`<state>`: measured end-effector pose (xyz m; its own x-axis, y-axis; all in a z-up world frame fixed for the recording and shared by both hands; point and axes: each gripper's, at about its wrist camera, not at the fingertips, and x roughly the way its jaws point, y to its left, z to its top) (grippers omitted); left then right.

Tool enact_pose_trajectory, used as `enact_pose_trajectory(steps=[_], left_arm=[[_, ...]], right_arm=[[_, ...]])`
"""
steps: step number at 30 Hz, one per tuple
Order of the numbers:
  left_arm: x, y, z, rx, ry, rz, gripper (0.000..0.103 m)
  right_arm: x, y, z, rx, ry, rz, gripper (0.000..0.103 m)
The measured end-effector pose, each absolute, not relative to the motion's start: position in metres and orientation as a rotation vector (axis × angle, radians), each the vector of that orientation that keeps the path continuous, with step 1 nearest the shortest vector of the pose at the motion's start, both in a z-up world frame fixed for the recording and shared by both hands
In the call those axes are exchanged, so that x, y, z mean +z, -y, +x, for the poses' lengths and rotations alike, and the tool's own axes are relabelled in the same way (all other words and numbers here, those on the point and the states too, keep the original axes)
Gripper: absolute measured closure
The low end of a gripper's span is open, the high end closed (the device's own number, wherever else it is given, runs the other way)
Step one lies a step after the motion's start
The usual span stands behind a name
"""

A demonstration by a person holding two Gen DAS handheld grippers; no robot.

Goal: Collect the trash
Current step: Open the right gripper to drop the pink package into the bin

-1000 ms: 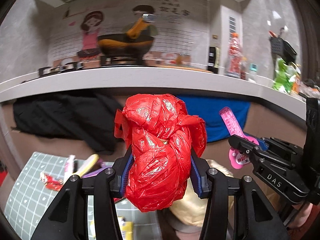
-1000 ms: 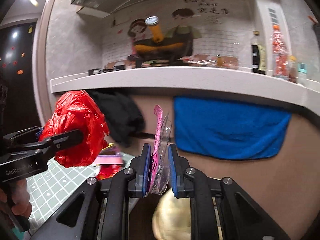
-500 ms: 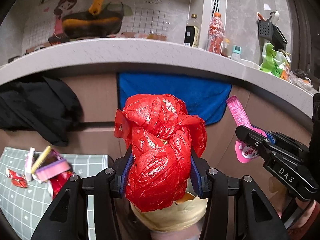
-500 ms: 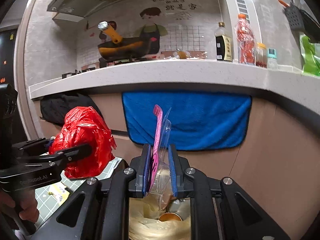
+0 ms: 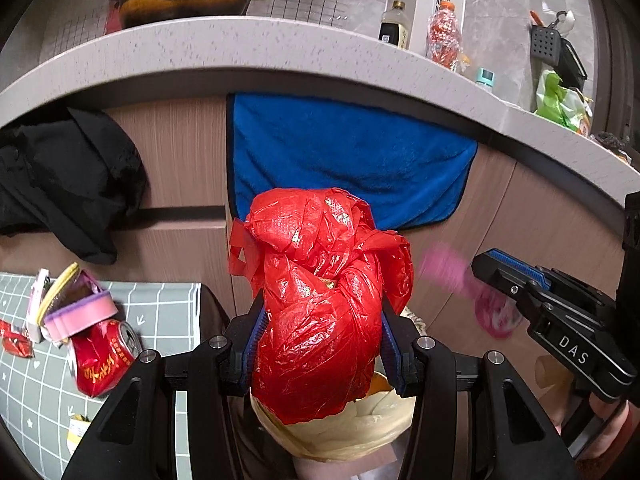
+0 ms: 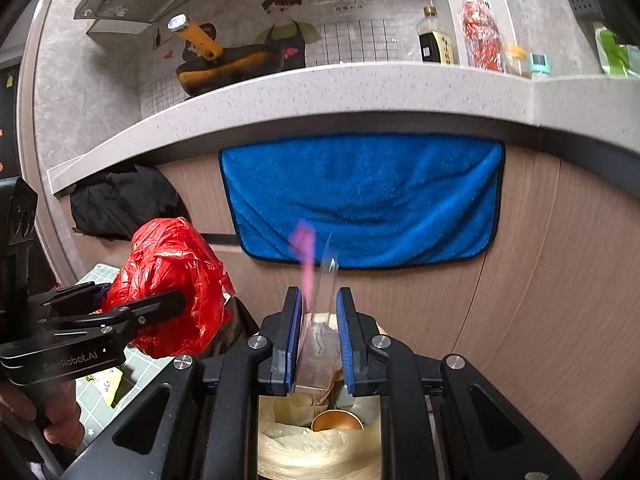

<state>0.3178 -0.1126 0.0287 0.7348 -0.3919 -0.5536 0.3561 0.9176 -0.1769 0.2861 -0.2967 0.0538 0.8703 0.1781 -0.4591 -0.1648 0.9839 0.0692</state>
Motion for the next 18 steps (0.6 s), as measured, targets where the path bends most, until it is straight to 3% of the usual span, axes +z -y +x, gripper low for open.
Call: enact_pose_trajectory(steps=[18], left_arm=[[-0.023, 0.123, 0.353, -0.456, -0.767, -0.112, 0.052]], right_arm=[[0.03, 0.31, 0.308, 0.143, -0.536, 0.072, 0.09]])
